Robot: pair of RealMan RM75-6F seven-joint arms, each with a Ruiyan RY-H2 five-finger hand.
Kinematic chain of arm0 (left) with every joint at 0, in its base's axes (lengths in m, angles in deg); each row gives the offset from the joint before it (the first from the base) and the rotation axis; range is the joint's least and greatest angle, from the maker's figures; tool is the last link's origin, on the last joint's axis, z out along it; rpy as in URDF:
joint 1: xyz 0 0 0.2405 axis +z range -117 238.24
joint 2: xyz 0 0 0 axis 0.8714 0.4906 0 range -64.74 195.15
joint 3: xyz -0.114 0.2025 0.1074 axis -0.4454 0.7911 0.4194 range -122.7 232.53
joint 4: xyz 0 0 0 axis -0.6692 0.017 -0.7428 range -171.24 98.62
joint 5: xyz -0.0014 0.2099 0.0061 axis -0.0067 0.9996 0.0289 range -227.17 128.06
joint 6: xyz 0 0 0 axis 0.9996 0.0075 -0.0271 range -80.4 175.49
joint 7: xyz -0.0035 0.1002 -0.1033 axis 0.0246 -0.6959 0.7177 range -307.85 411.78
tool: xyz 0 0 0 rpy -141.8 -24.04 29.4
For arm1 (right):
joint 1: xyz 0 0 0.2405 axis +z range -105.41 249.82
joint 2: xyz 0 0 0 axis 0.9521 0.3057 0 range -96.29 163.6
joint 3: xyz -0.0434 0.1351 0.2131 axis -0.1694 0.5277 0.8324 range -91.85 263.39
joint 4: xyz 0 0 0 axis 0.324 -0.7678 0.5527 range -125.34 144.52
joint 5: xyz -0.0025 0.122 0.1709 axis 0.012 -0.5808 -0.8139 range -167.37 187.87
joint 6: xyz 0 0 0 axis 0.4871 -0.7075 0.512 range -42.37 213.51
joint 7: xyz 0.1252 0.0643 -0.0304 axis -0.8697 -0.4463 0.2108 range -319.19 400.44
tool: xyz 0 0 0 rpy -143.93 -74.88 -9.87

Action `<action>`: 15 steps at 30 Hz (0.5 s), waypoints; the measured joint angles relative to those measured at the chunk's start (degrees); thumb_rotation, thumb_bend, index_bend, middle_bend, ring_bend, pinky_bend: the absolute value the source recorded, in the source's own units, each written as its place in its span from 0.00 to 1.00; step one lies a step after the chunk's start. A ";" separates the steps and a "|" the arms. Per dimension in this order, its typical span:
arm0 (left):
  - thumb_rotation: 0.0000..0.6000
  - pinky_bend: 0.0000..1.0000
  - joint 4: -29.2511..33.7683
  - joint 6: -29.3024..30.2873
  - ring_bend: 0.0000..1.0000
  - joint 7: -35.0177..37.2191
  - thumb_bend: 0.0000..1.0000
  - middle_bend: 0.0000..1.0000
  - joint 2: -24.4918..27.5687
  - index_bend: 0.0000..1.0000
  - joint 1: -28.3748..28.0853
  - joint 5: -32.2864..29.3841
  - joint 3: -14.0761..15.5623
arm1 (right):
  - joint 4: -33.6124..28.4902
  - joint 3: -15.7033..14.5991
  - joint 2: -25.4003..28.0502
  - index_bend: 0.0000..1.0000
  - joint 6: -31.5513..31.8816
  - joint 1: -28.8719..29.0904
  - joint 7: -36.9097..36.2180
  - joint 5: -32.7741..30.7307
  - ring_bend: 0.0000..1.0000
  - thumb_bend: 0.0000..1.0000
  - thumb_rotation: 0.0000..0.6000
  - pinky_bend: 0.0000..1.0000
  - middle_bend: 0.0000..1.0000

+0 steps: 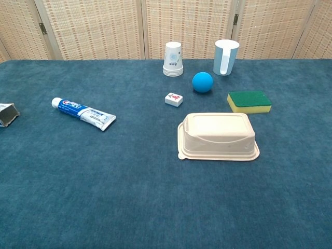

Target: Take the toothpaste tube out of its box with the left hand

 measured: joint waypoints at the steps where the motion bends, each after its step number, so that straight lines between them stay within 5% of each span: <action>1: 1.00 0.00 0.47 0.78 0.00 -0.71 0.11 0.00 -0.49 0.00 0.80 -0.23 0.14 | -0.02 -0.05 0.01 0.00 0.01 -0.01 0.01 0.10 0.00 0.13 1.00 0.00 0.00; 15: 1.00 0.00 0.03 12.52 0.00 14.09 0.11 0.00 -9.18 0.00 13.83 -5.41 0.42 | -0.01 1.29 0.23 0.00 -2.08 0.52 -1.19 -4.30 0.00 0.13 1.00 0.00 0.00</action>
